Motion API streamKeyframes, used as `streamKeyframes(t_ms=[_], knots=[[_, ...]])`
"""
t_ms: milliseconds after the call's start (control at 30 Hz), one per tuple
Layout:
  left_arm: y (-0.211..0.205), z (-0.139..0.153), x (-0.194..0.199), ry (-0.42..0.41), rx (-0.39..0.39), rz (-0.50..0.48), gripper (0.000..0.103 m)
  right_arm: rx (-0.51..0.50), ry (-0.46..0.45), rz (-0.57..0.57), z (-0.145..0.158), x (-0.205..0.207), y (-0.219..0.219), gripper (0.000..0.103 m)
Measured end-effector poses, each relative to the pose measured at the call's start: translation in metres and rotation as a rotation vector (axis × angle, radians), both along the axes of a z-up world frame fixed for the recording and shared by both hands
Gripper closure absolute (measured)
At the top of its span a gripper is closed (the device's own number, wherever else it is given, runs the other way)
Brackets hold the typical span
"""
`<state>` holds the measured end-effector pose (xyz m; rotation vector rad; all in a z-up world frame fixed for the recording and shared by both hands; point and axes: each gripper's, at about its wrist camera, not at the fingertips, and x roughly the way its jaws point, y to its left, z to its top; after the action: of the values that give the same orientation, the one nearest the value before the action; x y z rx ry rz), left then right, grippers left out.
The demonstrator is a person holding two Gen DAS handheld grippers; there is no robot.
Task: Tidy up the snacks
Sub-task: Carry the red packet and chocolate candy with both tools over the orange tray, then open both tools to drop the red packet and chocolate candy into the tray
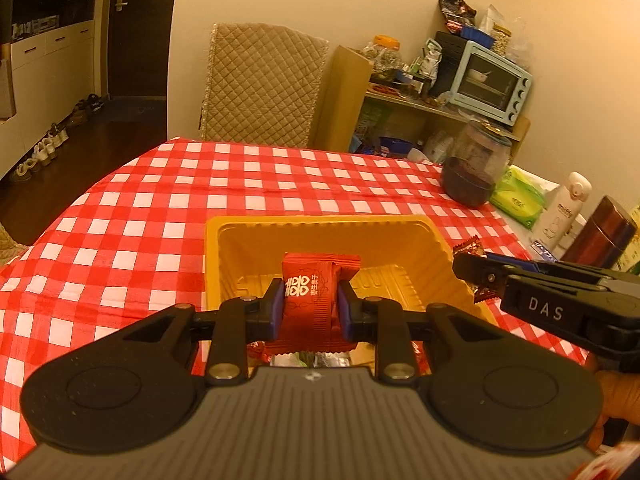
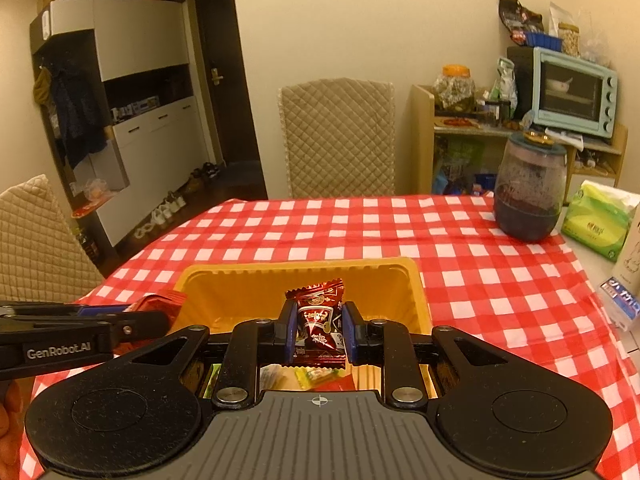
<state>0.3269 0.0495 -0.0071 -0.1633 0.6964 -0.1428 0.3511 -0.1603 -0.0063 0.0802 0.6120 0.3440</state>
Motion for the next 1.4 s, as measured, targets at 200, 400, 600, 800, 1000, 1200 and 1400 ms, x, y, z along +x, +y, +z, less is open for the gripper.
streamKeyframes(t_ms=[200,400,600,800,1000,1200,1400], knots=[[0.002,-0.009,0.014,0.025,0.001,0.007,0.079,0.017,0.033,-0.004,-0.008,0.016,-0.001,0.079],[-0.003,-0.014,0.022,0.034,-0.001,-0.002,0.079,0.016,0.044,-0.009,-0.012,0.021,-0.003,0.079],[-0.007,-0.017,0.027,0.039,-0.004,-0.008,0.078,0.015,0.053,-0.021,-0.015,0.023,-0.006,0.079],[-0.002,-0.018,0.030,0.036,-0.020,0.017,0.062,0.018,0.060,-0.026,-0.016,0.023,-0.009,0.079],[0.003,-0.017,0.027,0.035,-0.022,0.028,0.062,0.027,0.065,-0.027,-0.017,0.024,-0.010,0.079],[0.001,-0.017,0.025,0.033,-0.020,0.020,0.062,0.047,0.073,-0.027,-0.017,0.026,-0.011,0.079],[0.002,-0.017,0.026,0.033,-0.021,0.023,0.062,0.070,0.079,-0.029,-0.018,0.027,-0.012,0.079]])
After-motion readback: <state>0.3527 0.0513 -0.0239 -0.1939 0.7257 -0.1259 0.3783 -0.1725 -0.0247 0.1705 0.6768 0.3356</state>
